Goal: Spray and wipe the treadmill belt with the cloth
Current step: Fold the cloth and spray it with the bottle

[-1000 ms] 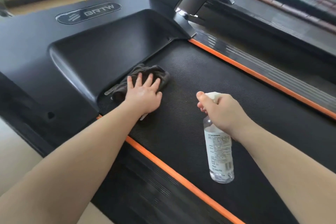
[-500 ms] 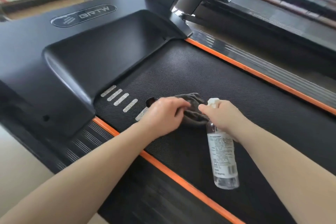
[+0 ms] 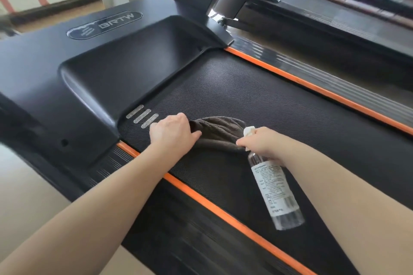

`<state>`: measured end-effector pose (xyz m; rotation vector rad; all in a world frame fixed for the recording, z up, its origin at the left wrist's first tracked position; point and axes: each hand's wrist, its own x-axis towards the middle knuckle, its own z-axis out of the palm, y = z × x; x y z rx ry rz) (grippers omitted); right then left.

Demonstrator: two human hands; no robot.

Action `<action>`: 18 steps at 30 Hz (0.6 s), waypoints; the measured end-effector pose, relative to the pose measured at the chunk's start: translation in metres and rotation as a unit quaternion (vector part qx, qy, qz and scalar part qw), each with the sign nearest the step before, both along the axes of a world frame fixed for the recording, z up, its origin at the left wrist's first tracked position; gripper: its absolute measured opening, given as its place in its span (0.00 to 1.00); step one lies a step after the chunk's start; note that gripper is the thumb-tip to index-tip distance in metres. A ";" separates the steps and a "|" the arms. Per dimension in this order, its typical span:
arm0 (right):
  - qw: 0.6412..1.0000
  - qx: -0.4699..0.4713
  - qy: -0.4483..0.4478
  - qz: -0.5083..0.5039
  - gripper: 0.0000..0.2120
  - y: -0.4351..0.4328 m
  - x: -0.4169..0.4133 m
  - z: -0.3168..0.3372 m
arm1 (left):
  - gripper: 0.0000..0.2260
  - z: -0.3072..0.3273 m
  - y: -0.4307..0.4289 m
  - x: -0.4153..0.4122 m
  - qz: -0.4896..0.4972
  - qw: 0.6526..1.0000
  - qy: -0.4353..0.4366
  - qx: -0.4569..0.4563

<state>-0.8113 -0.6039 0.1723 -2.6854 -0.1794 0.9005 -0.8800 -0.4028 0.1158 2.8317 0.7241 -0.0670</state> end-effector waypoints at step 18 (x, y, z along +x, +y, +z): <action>0.948 0.302 -0.062 -0.084 0.05 -0.026 -0.002 0.082 | 0.16 0.093 0.024 -0.002 -0.035 0.947 -0.168 -0.271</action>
